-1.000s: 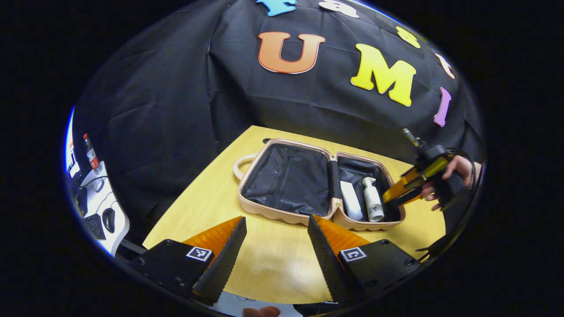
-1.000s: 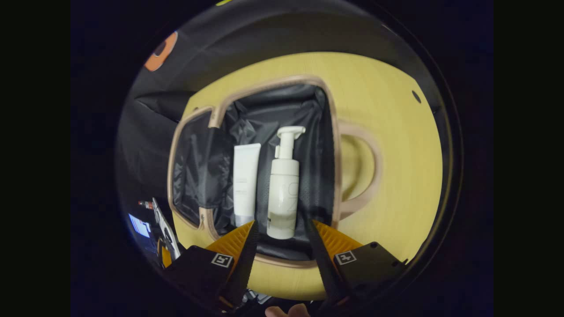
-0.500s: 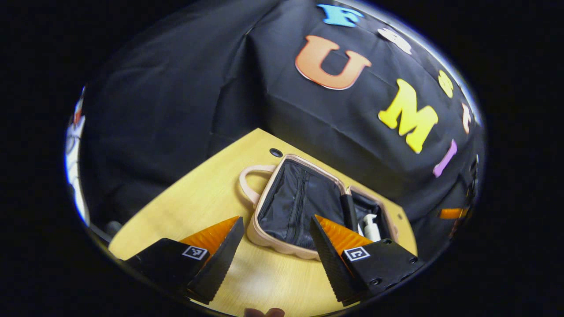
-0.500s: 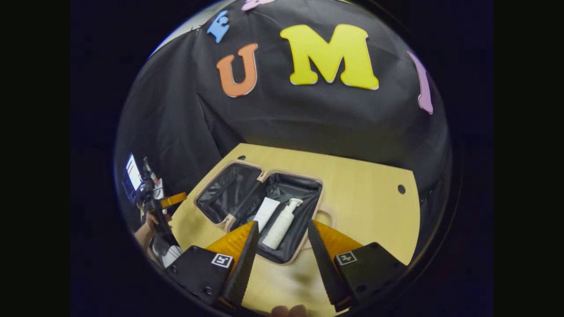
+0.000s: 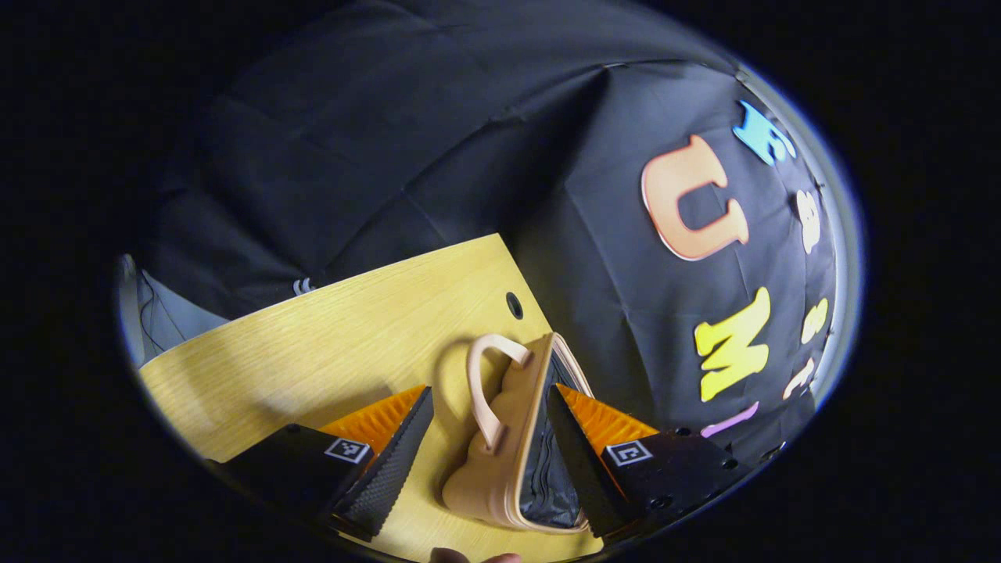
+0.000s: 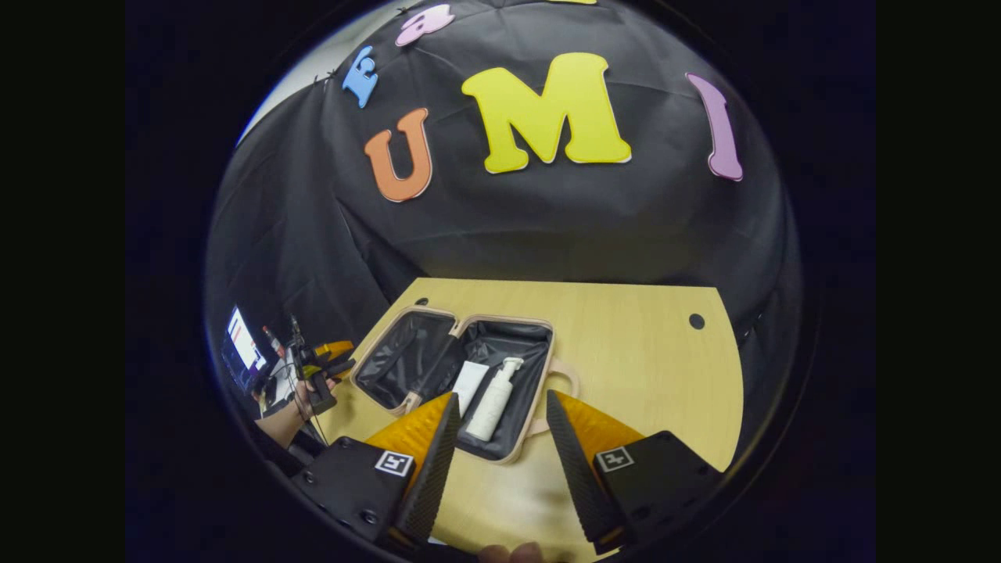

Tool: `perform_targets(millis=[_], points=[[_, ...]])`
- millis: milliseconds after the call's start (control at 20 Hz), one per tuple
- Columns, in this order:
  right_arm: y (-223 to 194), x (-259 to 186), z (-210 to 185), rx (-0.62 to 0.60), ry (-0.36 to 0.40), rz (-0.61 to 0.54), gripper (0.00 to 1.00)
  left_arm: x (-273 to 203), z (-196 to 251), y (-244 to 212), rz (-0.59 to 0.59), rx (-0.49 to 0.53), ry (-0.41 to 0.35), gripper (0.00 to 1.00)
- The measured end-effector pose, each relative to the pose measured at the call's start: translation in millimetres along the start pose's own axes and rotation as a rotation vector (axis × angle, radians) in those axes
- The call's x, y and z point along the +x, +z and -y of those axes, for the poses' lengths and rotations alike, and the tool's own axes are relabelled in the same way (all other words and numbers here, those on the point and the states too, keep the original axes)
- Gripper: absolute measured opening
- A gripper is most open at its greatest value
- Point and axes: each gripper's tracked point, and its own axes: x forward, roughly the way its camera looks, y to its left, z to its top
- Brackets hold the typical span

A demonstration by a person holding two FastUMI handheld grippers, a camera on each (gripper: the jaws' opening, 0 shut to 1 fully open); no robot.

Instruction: First open the suitcase, pack the skin care products into it, and then close the suitcase.

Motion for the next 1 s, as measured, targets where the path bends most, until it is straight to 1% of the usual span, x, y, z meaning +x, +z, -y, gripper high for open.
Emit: perform_targets(millis=[50,150,250,300,350,400,450,500,550,600,650,700,750,800,900,1000], points=[[-1.9,1.0,0.9,-0.003,-0.006,-0.007,0.66,3.0,-4.0,0.5,-0.012,-0.005,0.012,0.94],[-2.2,1.6,3.6,-0.005,-0.022,-0.013,0.67,23.2,-0.2,-3.7,-0.030,-0.039,-0.008,0.93],[-1.2,0.3,5.1,0.010,-0.032,-0.017,0.67,41.8,0.5,-1.4,-0.031,-0.081,-0.020,0.87],[-1.1,-0.7,6.8,0.017,-0.039,-0.016,0.66,49.4,-0.5,-1.7,-0.034,-0.101,-0.010,0.80],[0.9,-1.8,10.5,0.020,-0.047,-0.013,0.66,56.4,-3.6,-4.1,-0.047,-0.105,-0.001,0.75],[1.8,-4.6,13.6,0.025,-0.054,-0.008,0.67,65.2,-6.5,-8.8,-0.064,-0.108,0.012,0.65],[3.4,-7.2,16.3,0.031,-0.059,-0.003,0.67,67.8,-6.7,-12.7,-0.083,-0.116,0.023,0.60],[4.2,-9.6,18.6,0.038,-0.064,0.003,0.67,70.8,-5.6,-15.2,-0.095,-0.122,0.033,0.48],[4.9,-12.7,20.6,0.047,-0.066,0.011,0.67,73.1,-6.3,-15.8,-0.101,-0.124,0.049,0.27],[5.7,-16.2,23.4,0.057,-0.068,0.021,0.66,73.7,-2.3,-15.0,-0.104,-0.116,0.054,0.11],[8.3,-19.1,26.4,0.068,-0.071,0.036,0.67,73.9,3.0,-12.3,-0.094,-0.096,0.051,0.17],[10.2,-21.6,31.1,0.074,-0.082,0.050,0.63,72.9,7.7,-11.5,-0.099,-0.064,0.057,0.12],[13.8,-23.9,38.4,0.074,-0.103,0.072,0.67,68.2,11.3,-9.9,-0.106,-0.023,0.074,0.11],[18.6,-26.5,46.6,0.075,-0.124,0.100,0.66,63.2,19.5,-6.9,-0.104,0.015,0.079,0.10],[31.6,-36.4,65.9,0.083,-0.174,0.163,0.66,51.5,51.8,6.7,-0.080,0.075,0.072,0.09],[45.9,-44.9,94.0,0.090,-0.242,0.244,0.66,39.4,93.9,15.5,-0.054,0.139,0.052,0.08]])
